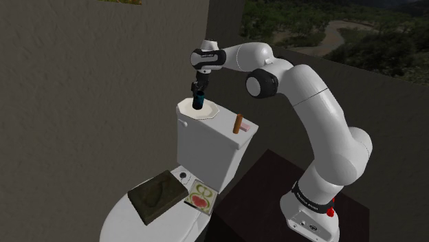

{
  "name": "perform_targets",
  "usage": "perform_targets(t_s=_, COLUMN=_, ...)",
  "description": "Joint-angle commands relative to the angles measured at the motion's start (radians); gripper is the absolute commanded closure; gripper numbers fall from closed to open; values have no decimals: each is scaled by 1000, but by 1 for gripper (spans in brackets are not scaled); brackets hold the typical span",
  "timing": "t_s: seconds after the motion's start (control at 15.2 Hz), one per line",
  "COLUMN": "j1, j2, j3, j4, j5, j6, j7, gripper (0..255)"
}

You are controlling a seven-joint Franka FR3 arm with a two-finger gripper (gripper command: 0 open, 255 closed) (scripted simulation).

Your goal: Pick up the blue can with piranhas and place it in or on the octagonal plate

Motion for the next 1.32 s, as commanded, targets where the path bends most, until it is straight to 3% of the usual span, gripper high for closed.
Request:
perform_targets(t_s=0.0, j1=1, j2=5, j3=1, j4=-18, j5=1, j6=12, j7=-3, gripper=255)
perform_targets(t_s=0.46, j1=1, j2=6, j3=1, j4=-17, j5=1, j6=11, j7=-3, gripper=255)
perform_targets(t_s=0.53, j1=-2, j2=16, j3=2, j4=0, j5=1, j6=5, j7=-1, gripper=0)
perform_targets(t_s=0.86, j1=1, j2=6, j3=1, j4=-17, j5=1, j6=11, j7=-3, gripper=0)
perform_targets(t_s=1.25, j1=3, j2=-65, j3=-9, j4=-16, j5=-9, j6=-60, j7=1, gripper=0)
